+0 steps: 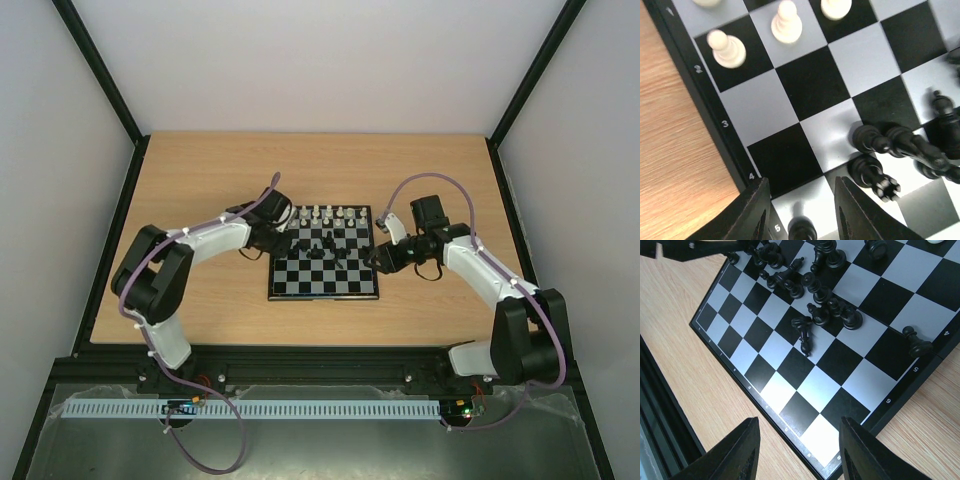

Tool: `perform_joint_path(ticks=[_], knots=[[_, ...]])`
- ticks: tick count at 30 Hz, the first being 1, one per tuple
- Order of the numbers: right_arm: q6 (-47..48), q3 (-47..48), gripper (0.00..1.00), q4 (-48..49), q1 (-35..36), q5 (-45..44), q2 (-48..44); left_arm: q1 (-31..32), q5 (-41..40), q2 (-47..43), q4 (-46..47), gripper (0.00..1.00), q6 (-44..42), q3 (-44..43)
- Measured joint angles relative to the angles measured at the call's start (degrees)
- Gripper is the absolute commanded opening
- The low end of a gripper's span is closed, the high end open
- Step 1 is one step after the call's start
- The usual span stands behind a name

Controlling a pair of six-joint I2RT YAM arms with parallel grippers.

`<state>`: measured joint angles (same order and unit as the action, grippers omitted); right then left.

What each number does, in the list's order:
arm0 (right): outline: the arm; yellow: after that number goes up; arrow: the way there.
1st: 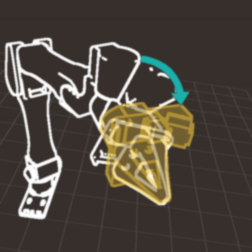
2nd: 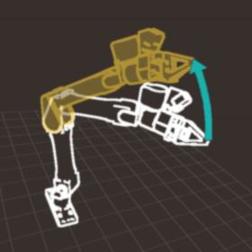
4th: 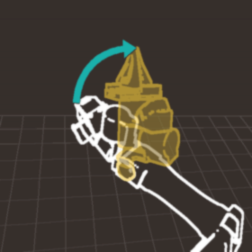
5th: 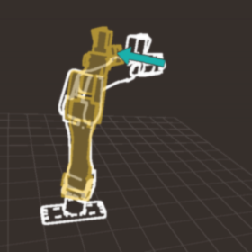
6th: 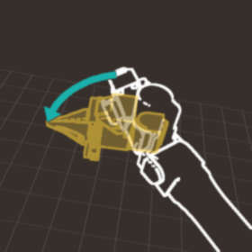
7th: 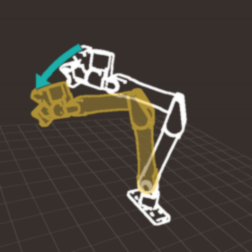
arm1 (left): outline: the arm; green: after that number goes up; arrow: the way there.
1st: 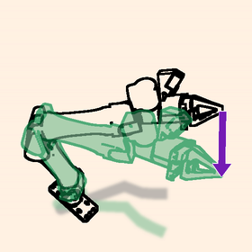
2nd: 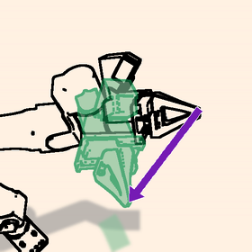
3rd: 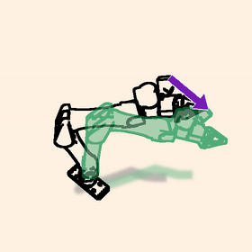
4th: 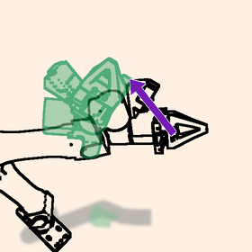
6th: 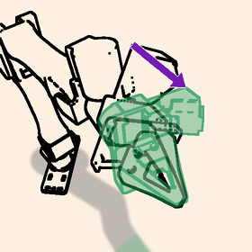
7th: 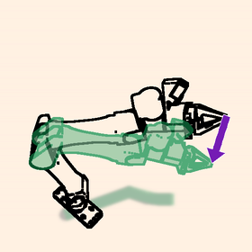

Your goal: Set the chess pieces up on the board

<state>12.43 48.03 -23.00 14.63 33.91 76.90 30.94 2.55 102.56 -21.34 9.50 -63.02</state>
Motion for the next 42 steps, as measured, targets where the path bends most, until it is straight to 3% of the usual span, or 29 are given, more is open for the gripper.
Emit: perform_joint_path(ticks=[9, 30, 42], knots=[[0.0, 0.0, 0.44, 0.0, 0.0, 0.0, 0.9, 0.1, -1.0, -7.3, -2.4, 0.37, 1.6, 0.3], [0.2, 0.0, 0.44, 0.2, 0.0, -2.1, 1.7, 3.3, -4.6, -0.5, -9.0, 0.26, 1.1, -2.3], [0.2, 0.0, 0.44, 0.2, 0.0, -2.3, 1.7, 4.5, -6.0, -0.5, -10.6, 0.09, 1.2, -2.4]])
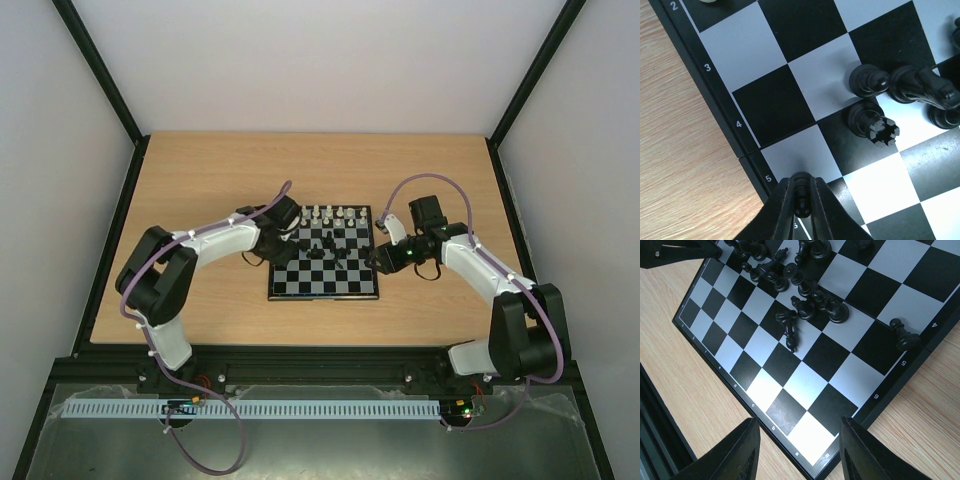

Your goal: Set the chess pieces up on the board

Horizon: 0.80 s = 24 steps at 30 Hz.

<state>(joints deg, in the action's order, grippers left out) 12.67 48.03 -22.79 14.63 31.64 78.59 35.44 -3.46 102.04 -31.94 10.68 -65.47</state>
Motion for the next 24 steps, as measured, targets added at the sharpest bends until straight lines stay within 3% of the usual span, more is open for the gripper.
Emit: perform_joint_path(ticks=[24], knots=[[0.2, 0.0, 0.44, 0.0, 0.0, 0.0, 0.3, 7.9, -1.3, -4.5, -7.6, 0.10, 2.1, 2.7]])
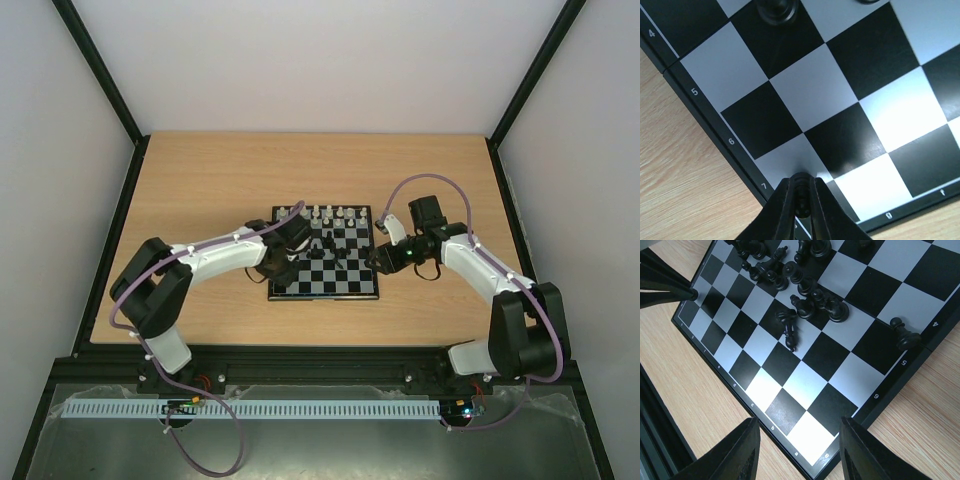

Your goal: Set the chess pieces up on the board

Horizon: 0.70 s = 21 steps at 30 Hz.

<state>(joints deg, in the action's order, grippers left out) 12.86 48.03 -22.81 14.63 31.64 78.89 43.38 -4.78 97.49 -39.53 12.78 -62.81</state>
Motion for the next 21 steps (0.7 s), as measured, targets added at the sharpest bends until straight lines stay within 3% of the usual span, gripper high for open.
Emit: perform_joint_path(ticks=[6, 9, 16, 17, 18, 19, 21], knots=[[0.0, 0.0, 0.44, 0.0, 0.0, 0.0, 0.0, 0.0, -0.6, 1.3, 0.0, 0.14, 0.3, 0.0], [0.0, 0.0, 0.44, 0.0, 0.0, 0.0, 0.0, 0.0, -0.9, 1.5, 0.0, 0.27, 0.5, 0.0], [0.0, 0.0, 0.44, 0.0, 0.0, 0.0, 0.3, 0.1, -1.5, 2.2, -0.4, 0.44, 0.9, -0.2], [0.0, 0.0, 0.44, 0.0, 0.0, 0.0, 0.3, 0.1, -1.6, 2.2, -0.7, 0.50, 0.9, -0.3], [0.0, 0.0, 0.44, 0.0, 0.0, 0.0, 0.3, 0.1, -1.7, 2.1, -1.2, 0.63, 1.0, -0.8], [0.0, 0.0, 0.44, 0.0, 0.0, 0.0, 0.3, 0.1, -1.9, 1.9, -1.5, 0.91, 1.3, -1.4], [0.0, 0.0, 0.44, 0.0, 0.0, 0.0, 0.3, 0.1, -2.6, 0.6, -2.0, 0.99, 1.3, -2.8]])
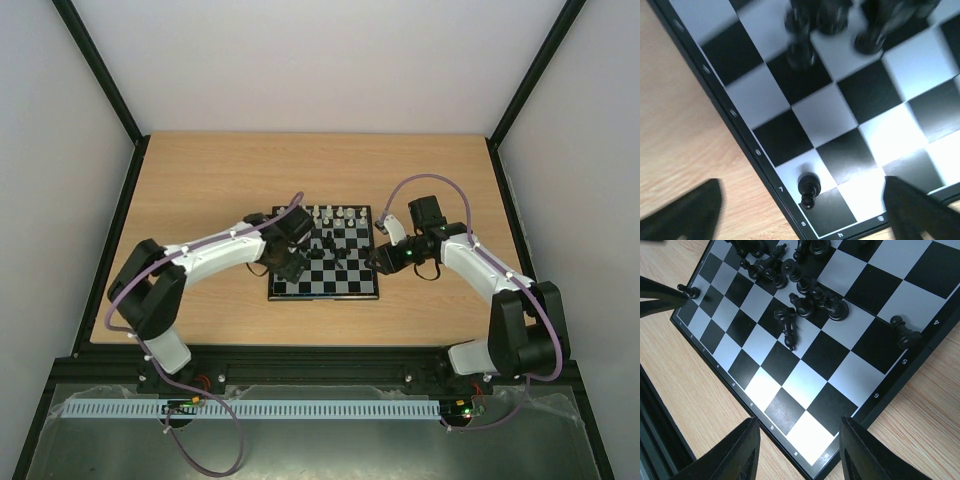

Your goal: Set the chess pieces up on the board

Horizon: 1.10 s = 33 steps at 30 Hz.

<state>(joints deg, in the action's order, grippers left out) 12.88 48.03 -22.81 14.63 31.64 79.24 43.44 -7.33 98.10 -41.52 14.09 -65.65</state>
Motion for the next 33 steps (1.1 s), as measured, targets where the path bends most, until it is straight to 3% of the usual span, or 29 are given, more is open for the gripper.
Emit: perform_joint_path(ticks=[9, 13, 20, 27, 33], knots=[[0.1, 0.0, 0.44, 0.0, 0.0, -0.1, 0.0, 0.0, -7.5, -11.6, 0.5, 0.99, 2.3, -9.7], [0.9, 0.0, 0.44, 0.0, 0.0, -1.0, 0.0, 0.0, -12.7, -15.1, 3.8, 0.99, 2.5, -10.2], [4.4, 4.3, 0.38, -1.4, 1.0, -5.6, 1.2, -3.2, -15.7, -23.5, 17.0, 0.99, 2.3, -0.8], [10.1, 13.9, 0.31, -1.7, 3.8, -10.7, 8.5, -7.1, -16.4, -18.8, 22.5, 0.99, 0.9, 2.3], [14.2, 22.5, 0.32, -1.5, 5.0, -12.9, 17.6, -8.4, -11.9, -21.4, 26.7, 0.99, -0.7, 12.5]])
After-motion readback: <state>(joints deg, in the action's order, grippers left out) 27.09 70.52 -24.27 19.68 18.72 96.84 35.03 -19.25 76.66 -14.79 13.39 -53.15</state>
